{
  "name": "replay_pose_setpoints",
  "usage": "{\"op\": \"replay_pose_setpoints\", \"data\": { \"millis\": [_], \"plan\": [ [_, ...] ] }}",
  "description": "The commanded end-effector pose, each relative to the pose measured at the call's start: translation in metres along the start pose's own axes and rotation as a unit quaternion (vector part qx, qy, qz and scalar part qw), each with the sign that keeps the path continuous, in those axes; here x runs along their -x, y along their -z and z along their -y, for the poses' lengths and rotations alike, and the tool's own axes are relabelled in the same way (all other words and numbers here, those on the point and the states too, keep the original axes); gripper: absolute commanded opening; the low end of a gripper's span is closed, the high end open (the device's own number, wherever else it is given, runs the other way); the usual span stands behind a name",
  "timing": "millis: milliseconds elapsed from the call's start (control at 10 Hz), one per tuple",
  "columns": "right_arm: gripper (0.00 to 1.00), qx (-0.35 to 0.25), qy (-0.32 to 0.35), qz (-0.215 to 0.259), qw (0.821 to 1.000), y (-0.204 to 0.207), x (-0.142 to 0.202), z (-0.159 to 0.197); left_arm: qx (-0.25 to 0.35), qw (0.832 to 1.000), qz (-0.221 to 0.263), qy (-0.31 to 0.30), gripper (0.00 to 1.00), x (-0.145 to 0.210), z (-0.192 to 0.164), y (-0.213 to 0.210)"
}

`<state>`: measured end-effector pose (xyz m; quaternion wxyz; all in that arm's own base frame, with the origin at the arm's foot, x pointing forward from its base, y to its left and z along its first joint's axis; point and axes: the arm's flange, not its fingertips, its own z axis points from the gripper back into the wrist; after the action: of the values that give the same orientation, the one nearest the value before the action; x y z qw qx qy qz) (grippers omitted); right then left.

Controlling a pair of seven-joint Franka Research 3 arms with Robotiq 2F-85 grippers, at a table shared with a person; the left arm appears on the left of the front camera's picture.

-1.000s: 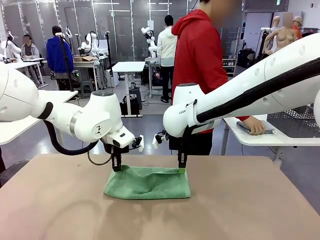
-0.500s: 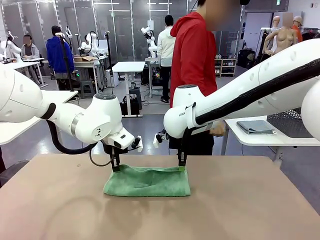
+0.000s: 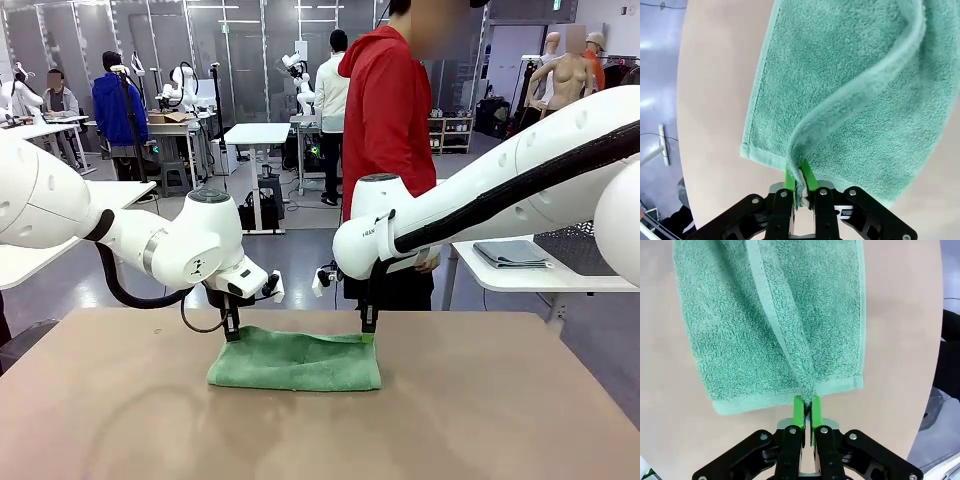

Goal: Fold the towels and place them in the basket.
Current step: When a person lays out a Towel with hook on the table, fold it in half twice.

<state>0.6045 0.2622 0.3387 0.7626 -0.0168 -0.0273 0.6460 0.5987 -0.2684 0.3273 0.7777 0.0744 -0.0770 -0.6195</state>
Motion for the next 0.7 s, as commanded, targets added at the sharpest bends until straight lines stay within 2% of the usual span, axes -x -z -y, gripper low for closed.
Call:
{"op": "replay_pose_setpoints", "data": {
  "millis": [0, 200, 400, 500, 600],
  "plan": [
    [0.07, 0.017, 0.017, -0.001, 1.0, 0.004, 0.0003, 0.0058, -0.017, 0.999, -0.023, -0.026, 0.07, -0.0021, -0.006, 0.0079],
    [0.07, 0.02, 0.025, -0.002, 0.999, 0.0074, 0.0008, 0.009, -0.019, 0.999, -0.028, -0.034, 0.07, 0.003, -0.0082, 0.0101],
    [0.07, 0.017, 0.024, 0.004, 1.0, 0.0086, 0.0017, 0.0098, -0.011, 1.0, -0.005, -0.02, 0.07, 0.0035, -0.0082, 0.0117],
    [0.07, 0.018, 0.024, 0.01, 1.0, 0.0091, 0.002, 0.0091, -0.01, 1.0, -0.005, -0.021, 0.21, 0.003, -0.0077, 0.0125],
    [0.27, 0.025, 0.022, 0.016, 0.999, 0.009, 0.0026, 0.009, -0.014, 1.0, -0.004, -0.024, 0.26, 0.003, -0.0084, 0.0135]
  ]
}}
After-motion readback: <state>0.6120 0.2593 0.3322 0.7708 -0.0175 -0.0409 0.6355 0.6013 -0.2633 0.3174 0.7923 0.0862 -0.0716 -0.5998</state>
